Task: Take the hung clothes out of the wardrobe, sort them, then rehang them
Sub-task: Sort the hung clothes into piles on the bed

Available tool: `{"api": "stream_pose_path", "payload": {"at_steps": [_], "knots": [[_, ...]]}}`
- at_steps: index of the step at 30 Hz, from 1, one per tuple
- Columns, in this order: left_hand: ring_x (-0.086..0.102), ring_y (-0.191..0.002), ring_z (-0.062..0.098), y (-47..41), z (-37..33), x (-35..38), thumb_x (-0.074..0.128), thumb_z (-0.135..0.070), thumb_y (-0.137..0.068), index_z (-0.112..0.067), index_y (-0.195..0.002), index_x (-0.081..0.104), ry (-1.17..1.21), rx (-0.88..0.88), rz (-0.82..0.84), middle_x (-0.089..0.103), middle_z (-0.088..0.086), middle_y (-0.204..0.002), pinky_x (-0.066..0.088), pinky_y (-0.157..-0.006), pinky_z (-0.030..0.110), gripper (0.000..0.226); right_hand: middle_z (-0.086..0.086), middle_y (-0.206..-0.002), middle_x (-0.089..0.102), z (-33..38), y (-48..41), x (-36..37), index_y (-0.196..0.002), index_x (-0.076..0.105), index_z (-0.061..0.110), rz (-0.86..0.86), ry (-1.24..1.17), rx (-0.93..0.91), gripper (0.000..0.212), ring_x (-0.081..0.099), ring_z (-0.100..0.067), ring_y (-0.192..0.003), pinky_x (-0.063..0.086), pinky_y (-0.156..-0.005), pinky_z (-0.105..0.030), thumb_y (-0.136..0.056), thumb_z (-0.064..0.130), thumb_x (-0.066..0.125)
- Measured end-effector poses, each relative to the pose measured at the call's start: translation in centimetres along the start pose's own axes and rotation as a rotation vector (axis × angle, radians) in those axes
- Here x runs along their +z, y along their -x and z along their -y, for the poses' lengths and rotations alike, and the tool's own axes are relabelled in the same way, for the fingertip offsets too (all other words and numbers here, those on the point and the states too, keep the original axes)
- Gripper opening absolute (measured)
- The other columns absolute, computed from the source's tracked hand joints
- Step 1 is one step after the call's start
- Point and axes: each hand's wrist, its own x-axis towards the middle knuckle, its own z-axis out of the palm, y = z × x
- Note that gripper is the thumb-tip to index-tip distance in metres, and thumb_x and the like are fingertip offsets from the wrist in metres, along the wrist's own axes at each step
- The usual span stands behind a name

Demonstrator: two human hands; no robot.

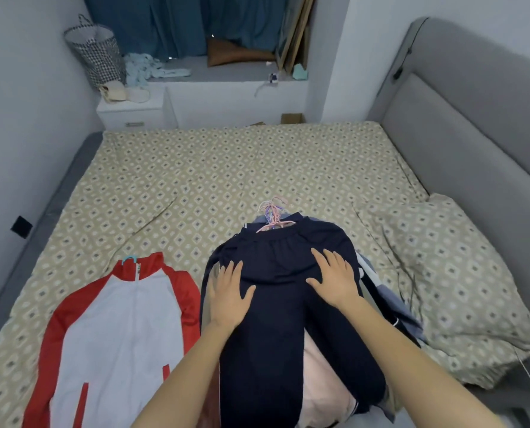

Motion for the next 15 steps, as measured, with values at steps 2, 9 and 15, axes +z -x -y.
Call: {"api": "stream_pose_path", "payload": {"at_steps": [2,9,15], "knots": [[0.005,-0.153,0.02,-0.3,-0.5,0.2,0.023,-0.072,-0.084,-0.024,-0.157,0.02,-0.011,-0.006,-0.001,0.018,0.0,-0.164,0.013,-0.123,0.048,0.087,-0.007,-0.162,0.014,-0.9,-0.4,0.3,-0.157,0.009,0.028,-0.005,-0.019,0.011,0.076,0.009,-0.028,-0.15,0.013,-0.121,-0.045,-0.097,0.048,0.051],[0.005,-0.153,0.021,-2.6,0.2,1.1,0.047,-0.05,-0.099,-0.024,-0.158,0.018,-0.1,-0.1,0.015,0.016,0.001,-0.165,0.002,-0.123,0.046,0.07,-0.007,-0.163,0.012,-2.5,-3.6,1.8,-0.157,0.009,0.027,0.045,-0.063,0.034,0.076,0.008,-0.028,-0.15,0.014,-0.121,-0.045,-0.096,0.048,0.052],[0.003,-0.153,0.021,-7.6,0.8,2.8,0.045,-0.048,-0.1,-0.023,-0.158,0.014,-0.045,-0.183,0.059,0.011,0.001,-0.166,-0.004,-0.121,0.044,0.07,-0.007,-0.163,0.011,-3.8,-9.1,2.4,-0.157,0.009,0.027,0.094,-0.076,0.066,0.078,0.006,-0.028,-0.15,0.013,-0.121,-0.045,-0.096,0.049,0.053]]}}
